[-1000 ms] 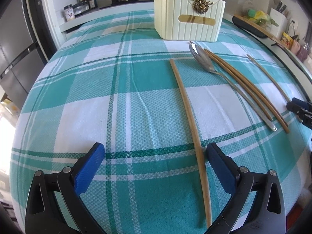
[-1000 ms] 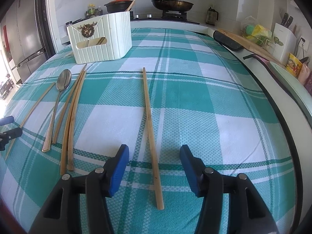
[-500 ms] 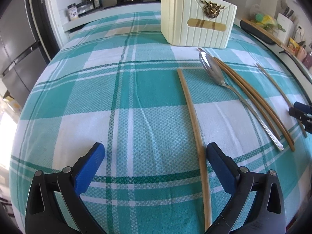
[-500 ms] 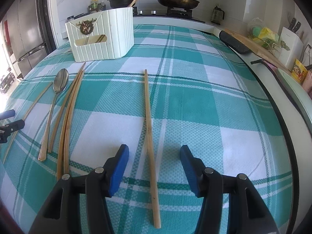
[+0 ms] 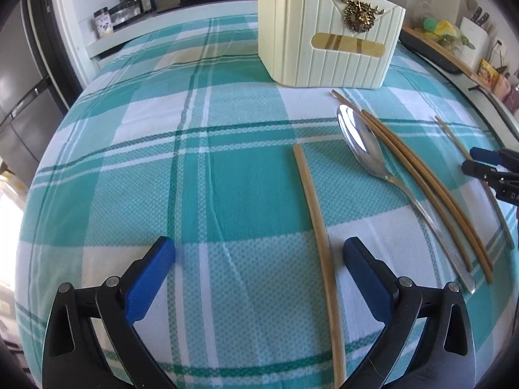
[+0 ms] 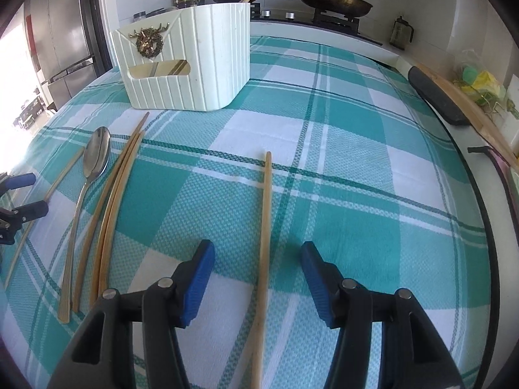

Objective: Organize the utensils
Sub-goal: 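Close the right tool on the chopstick and lift it toward the caddy, then lower the chopstick into the caddy and open the right tool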

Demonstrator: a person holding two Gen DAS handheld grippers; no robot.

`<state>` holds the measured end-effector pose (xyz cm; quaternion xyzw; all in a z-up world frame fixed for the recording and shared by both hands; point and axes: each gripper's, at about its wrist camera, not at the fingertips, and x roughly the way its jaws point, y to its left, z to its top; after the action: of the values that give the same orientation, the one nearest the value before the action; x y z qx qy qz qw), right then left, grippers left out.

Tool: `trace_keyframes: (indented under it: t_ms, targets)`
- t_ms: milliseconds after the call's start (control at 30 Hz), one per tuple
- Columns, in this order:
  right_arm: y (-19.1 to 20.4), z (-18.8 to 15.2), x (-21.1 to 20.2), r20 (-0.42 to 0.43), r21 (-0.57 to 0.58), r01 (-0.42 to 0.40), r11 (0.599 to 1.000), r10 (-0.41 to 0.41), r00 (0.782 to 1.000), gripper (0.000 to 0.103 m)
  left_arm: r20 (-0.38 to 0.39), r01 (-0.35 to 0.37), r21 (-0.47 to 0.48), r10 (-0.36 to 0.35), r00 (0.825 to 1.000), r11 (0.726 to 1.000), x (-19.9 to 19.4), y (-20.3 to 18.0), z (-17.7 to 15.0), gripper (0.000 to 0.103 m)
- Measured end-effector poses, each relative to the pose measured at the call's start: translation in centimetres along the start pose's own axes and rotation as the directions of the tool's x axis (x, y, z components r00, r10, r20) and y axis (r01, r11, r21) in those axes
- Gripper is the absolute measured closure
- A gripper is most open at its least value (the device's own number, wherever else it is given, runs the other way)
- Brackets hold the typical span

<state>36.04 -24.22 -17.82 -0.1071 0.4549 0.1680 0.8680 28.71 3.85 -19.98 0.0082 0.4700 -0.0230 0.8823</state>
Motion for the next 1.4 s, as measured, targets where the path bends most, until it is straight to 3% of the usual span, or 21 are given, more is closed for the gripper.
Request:
trace_keyframes:
  t_ms: [133, 300, 400, 467, 533, 567, 600, 667, 833, 1133, 1400]
  targets:
    - [-0.1, 1.6, 1.1, 0.001, -0.018, -0.015, 1.000, 0.015, 1.000, 0.048, 0.006, -0.004, -0.002, 0.004, 1.000, 1.000, 1.1, -0.2, 1.8, 0.002]
    - [0.3, 3.4, 2.5, -0.002, -0.037, -0.026, 0.999, 0.026, 1.000, 0.048, 0.026, 0.008, 0.016, -0.009, 1.000, 1.000, 1.6, -1.0, 3.0, 0.023]
    - [0.6, 4.3, 3.1, -0.007, -0.050, -0.029, 0.998, 0.029, 1.000, 0.052, 0.036, 0.033, 0.040, -0.034, 0.999, 0.999, 1.2, -1.9, 3.1, 0.051]
    - [0.8, 5.0, 3.4, -0.009, -0.050, -0.037, 0.998, 0.036, 0.999, 0.067, 0.046, 0.037, 0.070, -0.041, 0.998, 0.997, 1.0, -2.7, 3.1, 0.080]
    - [1.0, 5.7, 3.8, -0.013, -0.048, -0.038, 0.998, 0.038, 0.999, 0.083, 0.046, 0.049, 0.090, -0.053, 0.997, 0.995, 1.0, -3.3, 3.3, 0.096]
    - [1.1, 6.0, 4.0, -0.015, -0.049, -0.033, 0.998, 0.032, 0.999, 0.094, 0.048, 0.040, 0.097, -0.045, 0.998, 0.994, 1.1, -3.5, 3.5, 0.098]
    - [1.1, 6.3, 4.1, -0.018, -0.044, -0.036, 0.998, 0.035, 0.999, 0.098, 0.048, 0.039, 0.102, -0.044, 0.998, 0.994, 1.0, -3.6, 3.6, 0.098]
    - [0.8, 6.7, 3.5, 0.007, -0.017, -0.053, 0.998, 0.054, 0.999, 0.098, 0.060, 0.052, 0.097, -0.058, 0.997, 0.994, 0.4, -3.5, 3.9, 0.098]
    - [1.1, 7.1, -2.6, 0.171, 0.009, -0.111, 0.994, 0.108, 0.979, 0.098, 0.173, 0.102, 0.058, -0.110, 0.979, 0.993, -4.6, -2.2, 4.7, 0.098]
    - [2.5, 6.8, -13.8, 0.368, -0.017, -0.184, 0.983, 0.178, 0.913, 0.098, 0.369, 0.239, 0.020, -0.230, 0.901, 0.971, -14.6, 0.3, 5.3, 0.098]
    - [3.4, 7.0, -19.2, 0.479, -0.032, -0.200, 0.979, 0.191, 0.857, 0.098, 0.455, 0.296, 0.008, -0.267, 0.850, 0.955, -18.2, 1.5, 5.9, 0.098]
